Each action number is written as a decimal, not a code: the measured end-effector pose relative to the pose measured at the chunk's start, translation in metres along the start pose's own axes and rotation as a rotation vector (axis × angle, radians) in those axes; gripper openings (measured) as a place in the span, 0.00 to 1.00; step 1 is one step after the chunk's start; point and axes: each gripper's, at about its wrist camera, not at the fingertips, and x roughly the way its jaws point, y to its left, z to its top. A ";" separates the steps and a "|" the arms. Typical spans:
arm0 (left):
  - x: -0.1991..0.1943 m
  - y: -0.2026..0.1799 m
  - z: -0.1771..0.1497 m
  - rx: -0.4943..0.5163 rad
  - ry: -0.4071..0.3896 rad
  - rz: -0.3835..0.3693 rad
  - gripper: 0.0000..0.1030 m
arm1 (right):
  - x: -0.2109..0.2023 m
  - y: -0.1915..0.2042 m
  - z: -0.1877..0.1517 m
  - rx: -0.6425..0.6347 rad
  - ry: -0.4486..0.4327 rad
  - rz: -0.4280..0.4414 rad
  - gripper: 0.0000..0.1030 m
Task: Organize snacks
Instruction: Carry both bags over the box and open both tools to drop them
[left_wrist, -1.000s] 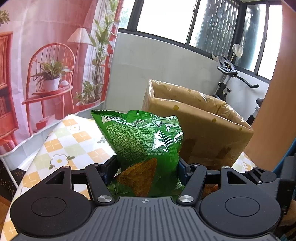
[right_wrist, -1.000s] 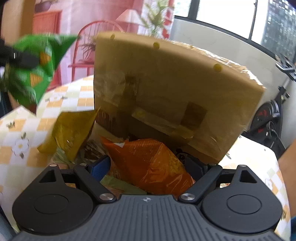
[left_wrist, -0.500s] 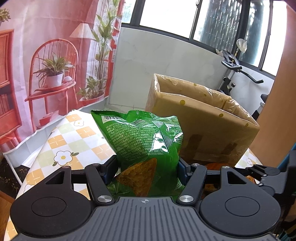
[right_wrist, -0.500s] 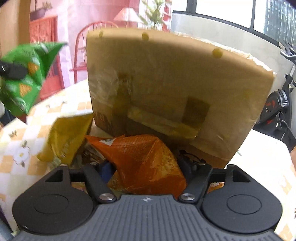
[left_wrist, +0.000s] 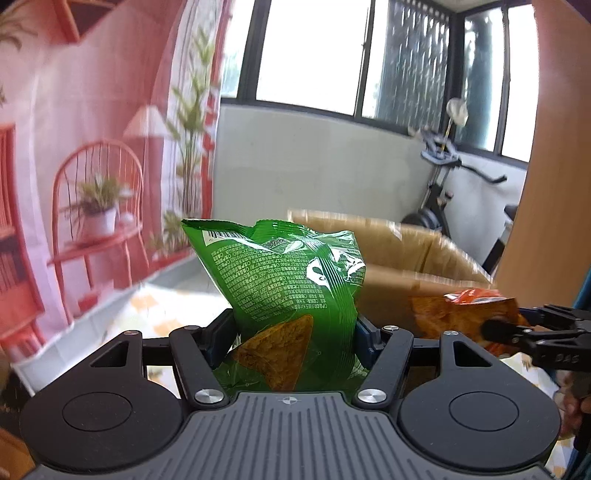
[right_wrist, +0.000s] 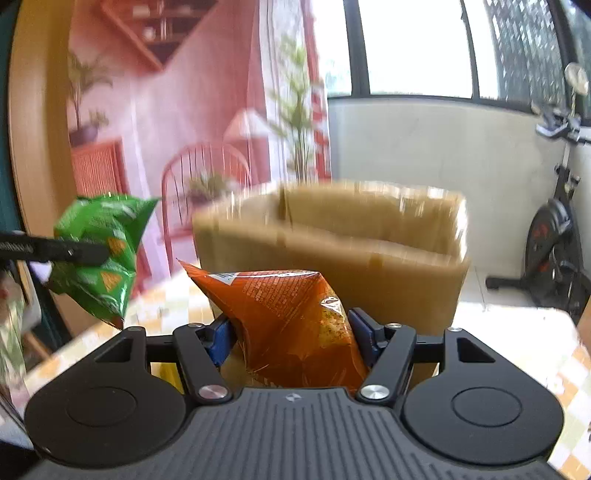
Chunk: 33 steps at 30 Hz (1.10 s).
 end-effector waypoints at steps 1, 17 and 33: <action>0.000 -0.001 0.004 -0.003 -0.010 0.000 0.65 | -0.005 -0.002 0.005 0.006 -0.024 -0.001 0.64; 0.013 -0.027 0.029 0.036 -0.082 -0.052 0.65 | -0.047 -0.025 0.044 0.077 -0.209 -0.014 0.61; 0.054 -0.024 0.054 0.053 -0.045 -0.100 0.65 | -0.015 -0.054 0.079 0.151 -0.231 0.007 0.55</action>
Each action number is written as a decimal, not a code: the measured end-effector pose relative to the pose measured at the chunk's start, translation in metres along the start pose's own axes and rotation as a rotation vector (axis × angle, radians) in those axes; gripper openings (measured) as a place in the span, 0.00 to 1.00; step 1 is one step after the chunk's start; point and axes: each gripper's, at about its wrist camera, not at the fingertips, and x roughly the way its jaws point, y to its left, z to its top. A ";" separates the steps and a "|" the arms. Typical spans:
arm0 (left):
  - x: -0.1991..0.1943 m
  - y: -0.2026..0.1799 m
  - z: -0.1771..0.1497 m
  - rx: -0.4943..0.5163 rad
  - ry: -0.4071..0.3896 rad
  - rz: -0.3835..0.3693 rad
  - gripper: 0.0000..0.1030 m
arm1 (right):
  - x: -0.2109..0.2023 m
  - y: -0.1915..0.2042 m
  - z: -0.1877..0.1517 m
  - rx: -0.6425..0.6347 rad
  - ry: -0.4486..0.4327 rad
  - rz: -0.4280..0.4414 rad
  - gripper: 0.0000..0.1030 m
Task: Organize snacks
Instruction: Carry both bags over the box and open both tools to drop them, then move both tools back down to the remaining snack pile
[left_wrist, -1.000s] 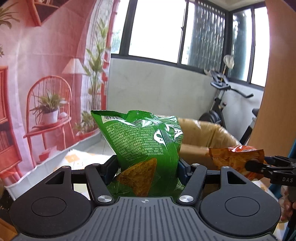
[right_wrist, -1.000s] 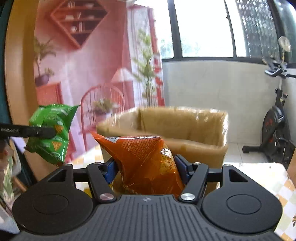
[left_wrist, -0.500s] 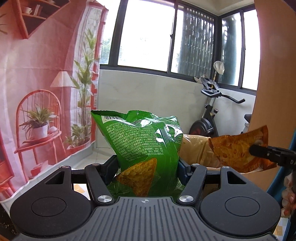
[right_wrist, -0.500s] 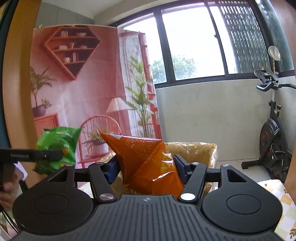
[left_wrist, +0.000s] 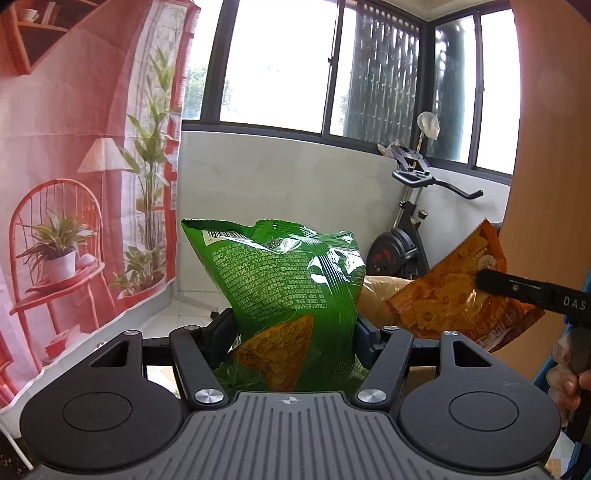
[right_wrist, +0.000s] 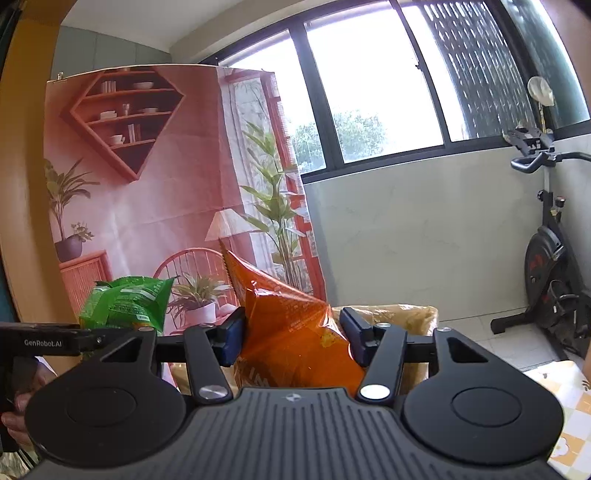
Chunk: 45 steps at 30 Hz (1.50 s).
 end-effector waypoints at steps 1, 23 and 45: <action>0.002 0.000 0.001 0.000 0.002 0.000 0.65 | 0.003 -0.001 0.002 0.004 0.002 0.006 0.54; 0.065 -0.007 0.011 -0.005 0.018 -0.019 0.66 | 0.056 -0.041 -0.004 0.136 0.006 -0.102 0.51; 0.065 0.019 0.002 0.043 0.179 0.010 0.77 | 0.046 -0.025 -0.024 0.131 0.122 -0.197 0.70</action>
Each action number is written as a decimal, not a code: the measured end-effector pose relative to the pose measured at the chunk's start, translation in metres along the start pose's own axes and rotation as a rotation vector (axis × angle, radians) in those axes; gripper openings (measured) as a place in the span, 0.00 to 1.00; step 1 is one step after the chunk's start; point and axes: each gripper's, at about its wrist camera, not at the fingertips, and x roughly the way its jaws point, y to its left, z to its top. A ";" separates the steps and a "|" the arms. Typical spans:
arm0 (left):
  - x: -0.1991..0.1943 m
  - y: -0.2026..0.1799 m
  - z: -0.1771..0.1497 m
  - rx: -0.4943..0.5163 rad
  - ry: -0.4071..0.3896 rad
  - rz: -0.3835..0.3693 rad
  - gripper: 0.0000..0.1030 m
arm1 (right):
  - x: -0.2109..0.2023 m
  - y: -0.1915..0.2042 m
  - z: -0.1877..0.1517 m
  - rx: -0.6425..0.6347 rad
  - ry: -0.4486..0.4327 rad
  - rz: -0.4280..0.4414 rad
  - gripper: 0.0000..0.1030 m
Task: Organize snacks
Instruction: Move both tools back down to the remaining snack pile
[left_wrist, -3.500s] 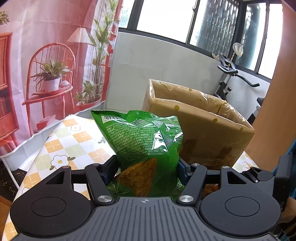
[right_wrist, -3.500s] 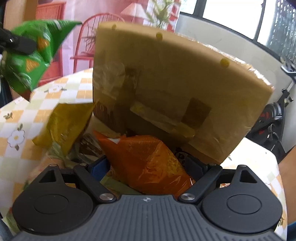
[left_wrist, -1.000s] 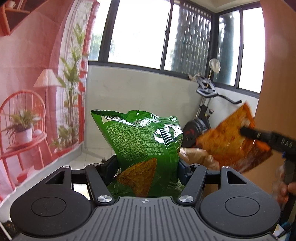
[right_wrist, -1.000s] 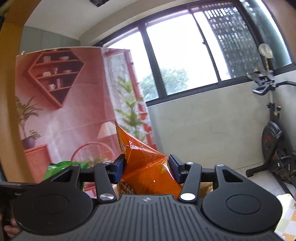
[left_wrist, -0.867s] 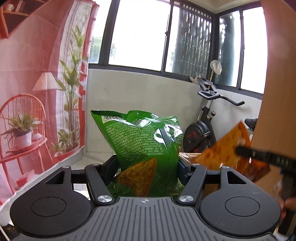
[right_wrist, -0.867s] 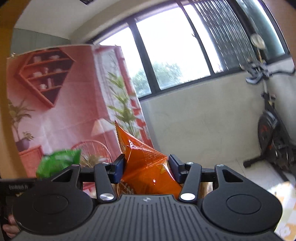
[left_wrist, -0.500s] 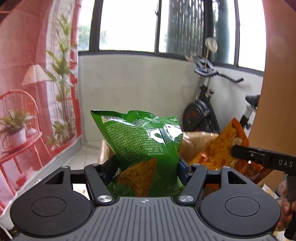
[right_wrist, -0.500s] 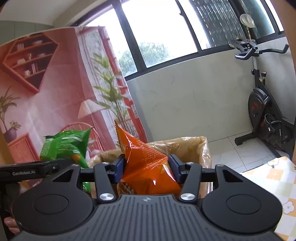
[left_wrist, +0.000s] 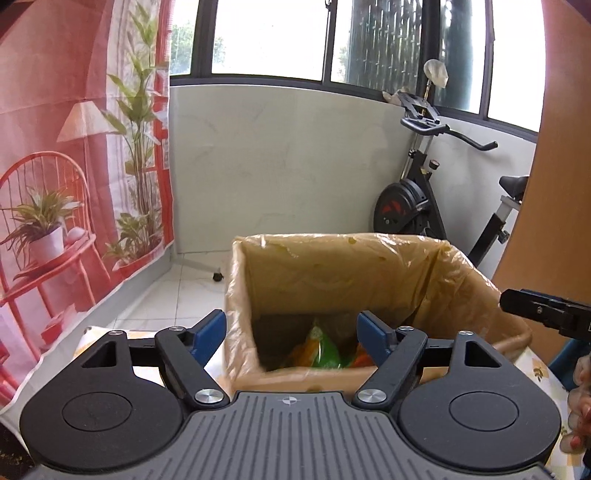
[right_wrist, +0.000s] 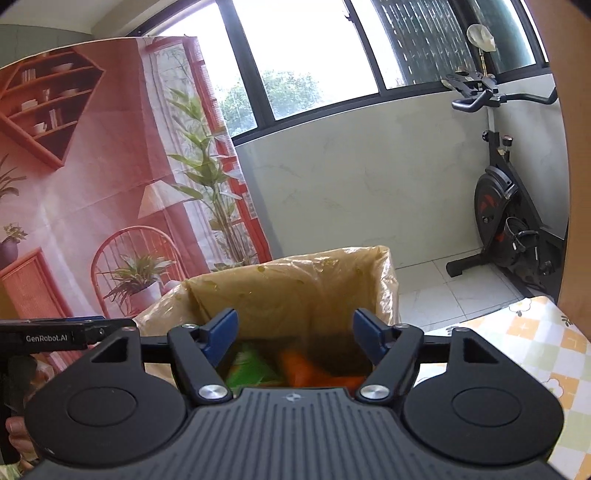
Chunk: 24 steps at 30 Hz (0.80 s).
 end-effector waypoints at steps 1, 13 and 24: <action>-0.005 0.003 0.000 0.005 0.003 0.007 0.77 | -0.003 0.002 -0.001 -0.007 0.000 0.002 0.70; -0.070 0.055 -0.003 -0.040 -0.018 0.063 0.78 | -0.053 -0.002 0.004 0.000 -0.047 0.002 0.70; -0.089 0.077 -0.053 -0.091 0.070 0.058 0.79 | -0.076 -0.016 -0.038 -0.009 0.054 -0.057 0.70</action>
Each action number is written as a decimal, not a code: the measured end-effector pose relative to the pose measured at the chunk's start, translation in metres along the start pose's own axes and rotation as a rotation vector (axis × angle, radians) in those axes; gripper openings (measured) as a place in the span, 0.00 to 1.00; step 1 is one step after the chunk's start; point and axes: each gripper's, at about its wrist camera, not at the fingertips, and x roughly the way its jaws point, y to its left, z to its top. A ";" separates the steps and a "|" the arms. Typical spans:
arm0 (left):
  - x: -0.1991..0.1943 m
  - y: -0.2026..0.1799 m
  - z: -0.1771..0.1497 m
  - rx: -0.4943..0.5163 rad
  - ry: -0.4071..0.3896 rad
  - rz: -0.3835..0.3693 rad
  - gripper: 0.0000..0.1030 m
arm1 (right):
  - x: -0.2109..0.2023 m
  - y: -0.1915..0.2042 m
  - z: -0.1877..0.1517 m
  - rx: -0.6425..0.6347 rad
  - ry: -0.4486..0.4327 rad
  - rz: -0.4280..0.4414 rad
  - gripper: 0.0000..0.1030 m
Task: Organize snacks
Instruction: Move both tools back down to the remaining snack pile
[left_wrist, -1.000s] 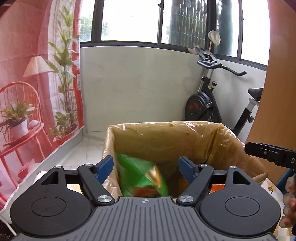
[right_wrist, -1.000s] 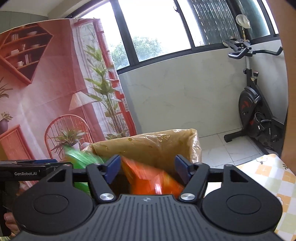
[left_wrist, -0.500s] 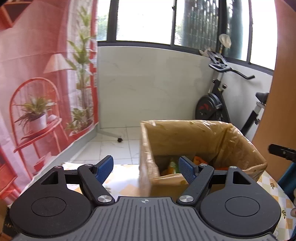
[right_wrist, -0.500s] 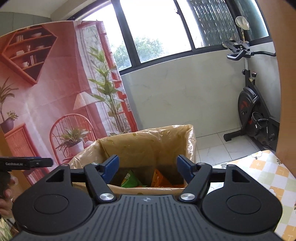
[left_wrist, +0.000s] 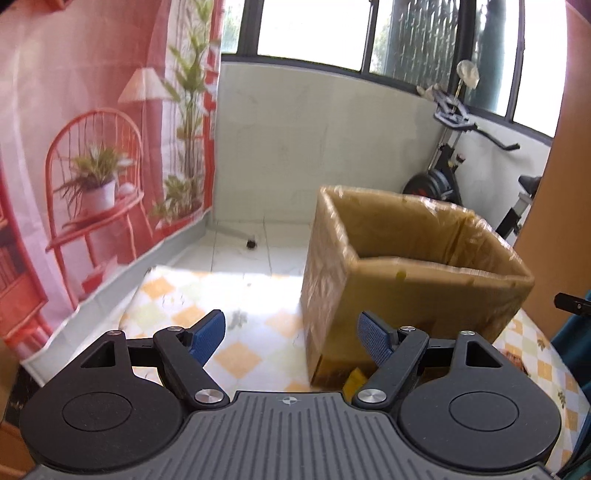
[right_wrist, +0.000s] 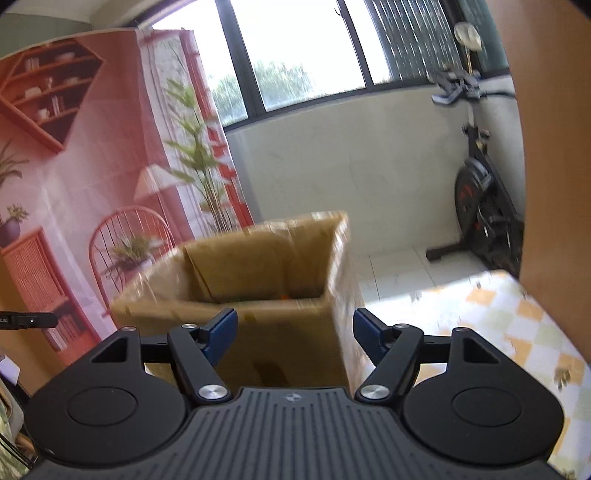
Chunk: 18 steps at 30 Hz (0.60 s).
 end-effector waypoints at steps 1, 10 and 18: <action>0.000 0.005 -0.003 -0.004 0.006 0.007 0.79 | -0.001 -0.003 -0.004 0.000 0.013 -0.009 0.70; 0.020 0.018 -0.033 -0.132 0.046 -0.032 0.83 | 0.006 -0.034 -0.034 -0.038 0.105 -0.155 0.70; 0.046 -0.001 -0.071 -0.215 0.068 -0.041 0.83 | 0.032 -0.059 -0.062 0.041 0.187 -0.198 0.76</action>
